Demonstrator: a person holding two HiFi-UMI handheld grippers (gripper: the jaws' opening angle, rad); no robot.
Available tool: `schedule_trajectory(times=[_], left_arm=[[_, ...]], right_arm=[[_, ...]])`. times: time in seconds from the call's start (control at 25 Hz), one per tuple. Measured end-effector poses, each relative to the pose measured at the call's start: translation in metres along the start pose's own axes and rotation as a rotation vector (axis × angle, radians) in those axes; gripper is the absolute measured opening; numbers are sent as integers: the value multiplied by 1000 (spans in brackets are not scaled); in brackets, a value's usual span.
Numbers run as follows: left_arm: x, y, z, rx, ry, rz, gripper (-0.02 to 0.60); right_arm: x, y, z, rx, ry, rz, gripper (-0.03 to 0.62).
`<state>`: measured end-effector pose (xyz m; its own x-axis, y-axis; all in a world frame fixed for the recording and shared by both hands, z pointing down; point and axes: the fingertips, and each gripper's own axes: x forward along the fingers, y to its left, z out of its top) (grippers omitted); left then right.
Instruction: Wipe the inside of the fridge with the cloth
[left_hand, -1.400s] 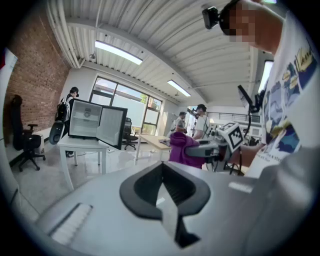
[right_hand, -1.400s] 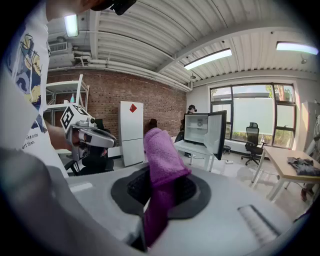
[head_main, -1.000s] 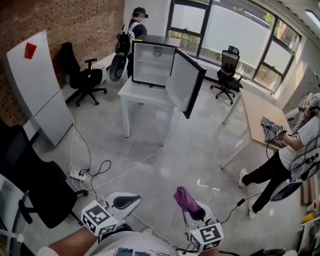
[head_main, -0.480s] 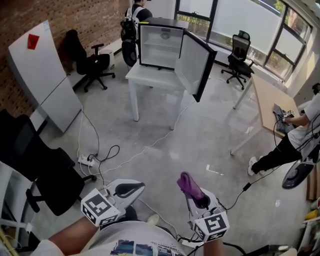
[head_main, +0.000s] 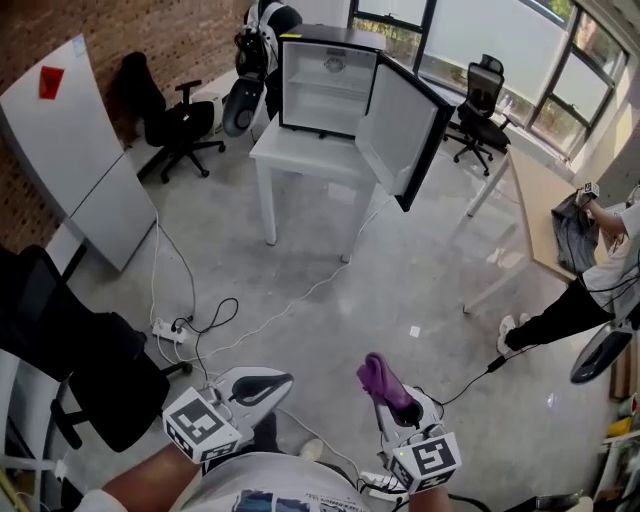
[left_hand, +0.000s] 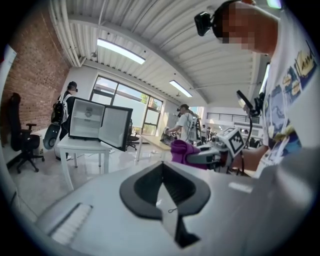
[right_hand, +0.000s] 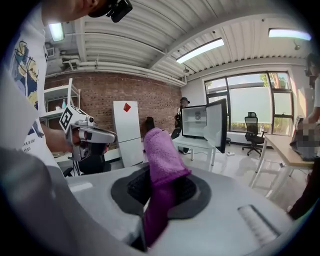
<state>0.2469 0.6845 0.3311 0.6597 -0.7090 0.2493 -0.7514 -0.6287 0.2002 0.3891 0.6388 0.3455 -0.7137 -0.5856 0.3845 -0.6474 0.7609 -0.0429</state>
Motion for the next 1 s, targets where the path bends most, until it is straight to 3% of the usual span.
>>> schedule_trajectory(times=[0.28, 0.6, 0.8, 1.0], left_arm=[[0, 82, 37, 39, -50, -30, 5], [-31, 186, 69, 96, -51, -2, 5], [-38, 227, 81, 82, -69, 31, 5], [-9, 263, 100, 77, -66, 18, 5]], right_arm=[[71, -7, 63, -60, -29, -42, 55], [170, -6, 133, -42, -107, -90, 55], [214, -4, 159, -47, -100, -83, 55], [271, -30, 174, -65, -75, -55, 55]])
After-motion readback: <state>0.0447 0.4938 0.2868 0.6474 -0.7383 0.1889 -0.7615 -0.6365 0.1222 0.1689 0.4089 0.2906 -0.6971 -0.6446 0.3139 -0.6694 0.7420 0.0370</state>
